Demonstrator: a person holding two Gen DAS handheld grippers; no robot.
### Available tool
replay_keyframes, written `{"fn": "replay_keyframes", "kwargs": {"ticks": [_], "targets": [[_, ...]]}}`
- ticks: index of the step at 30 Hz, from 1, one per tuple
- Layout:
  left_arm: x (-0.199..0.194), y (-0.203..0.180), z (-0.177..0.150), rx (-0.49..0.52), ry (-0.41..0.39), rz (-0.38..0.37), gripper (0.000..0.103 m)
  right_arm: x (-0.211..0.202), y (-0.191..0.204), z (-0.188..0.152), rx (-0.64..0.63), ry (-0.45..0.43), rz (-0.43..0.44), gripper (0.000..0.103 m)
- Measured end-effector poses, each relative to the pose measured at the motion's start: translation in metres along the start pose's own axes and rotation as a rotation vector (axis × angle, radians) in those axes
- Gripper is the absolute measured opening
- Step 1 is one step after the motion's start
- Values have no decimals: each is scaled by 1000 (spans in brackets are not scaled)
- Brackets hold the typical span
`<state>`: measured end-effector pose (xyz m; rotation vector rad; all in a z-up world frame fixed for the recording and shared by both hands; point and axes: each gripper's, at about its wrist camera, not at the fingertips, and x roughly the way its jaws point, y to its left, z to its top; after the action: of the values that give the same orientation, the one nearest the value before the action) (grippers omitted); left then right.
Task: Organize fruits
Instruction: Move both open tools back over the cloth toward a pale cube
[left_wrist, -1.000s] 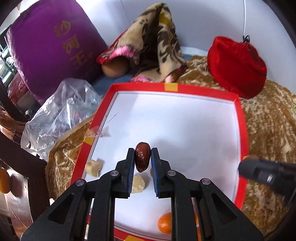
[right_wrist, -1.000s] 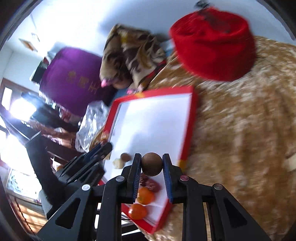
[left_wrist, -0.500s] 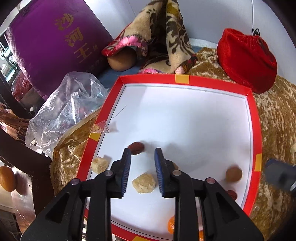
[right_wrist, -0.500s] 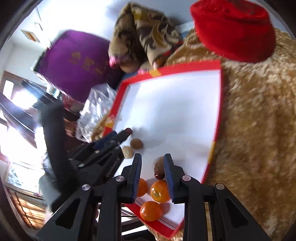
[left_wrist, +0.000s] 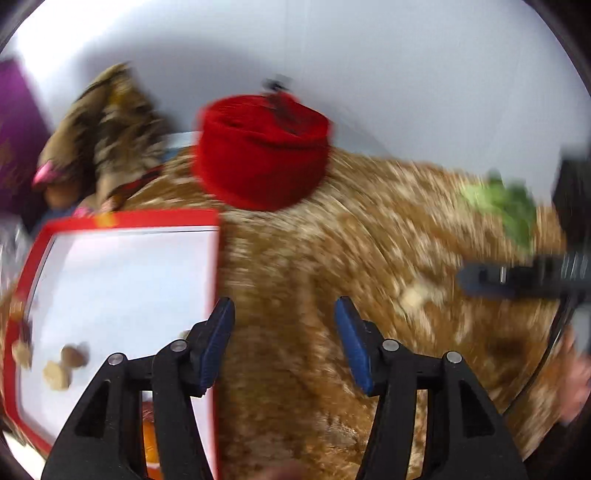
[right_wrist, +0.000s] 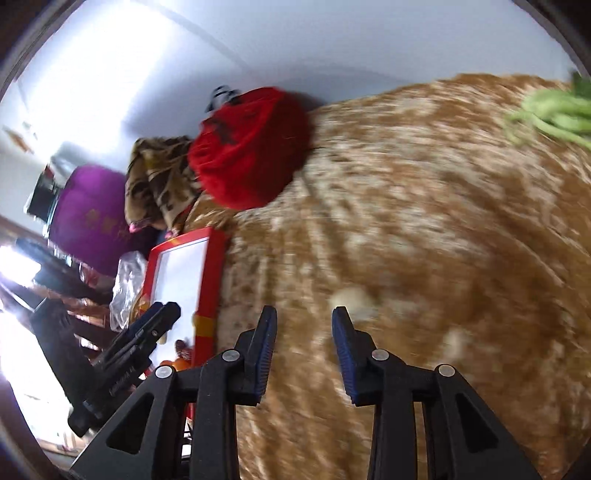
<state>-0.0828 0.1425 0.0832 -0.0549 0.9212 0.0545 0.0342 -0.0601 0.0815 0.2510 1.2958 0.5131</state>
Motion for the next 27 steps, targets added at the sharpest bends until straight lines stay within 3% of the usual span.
{"fn": "replay_keyframes", "kwargs": {"ticks": [2, 3, 8, 10, 16, 22, 27], "targets": [[10, -19, -7, 92, -6, 6, 56, -7, -11, 3, 25, -9, 11, 34], [21, -26, -12, 136, 29, -12, 56, -11, -14, 4, 27, -15, 13, 34], [48, -28, -30, 200, 101, 19, 56, -29, -24, 11, 40, -48, 34, 34], [48, -27, -31, 198, 81, 20, 56, -32, -25, 14, 53, -53, 40, 33], [38, -36, -42, 326, 15, 58, 56, -36, -24, 14, 54, -67, 42, 34], [31, -13, -45, 322, -34, 90, 57, -32, -25, 16, 53, -60, 20, 33], [22, 29, -56, 228, 9, 91, 56, -24, -33, 18, 59, -30, -11, 34]]}}
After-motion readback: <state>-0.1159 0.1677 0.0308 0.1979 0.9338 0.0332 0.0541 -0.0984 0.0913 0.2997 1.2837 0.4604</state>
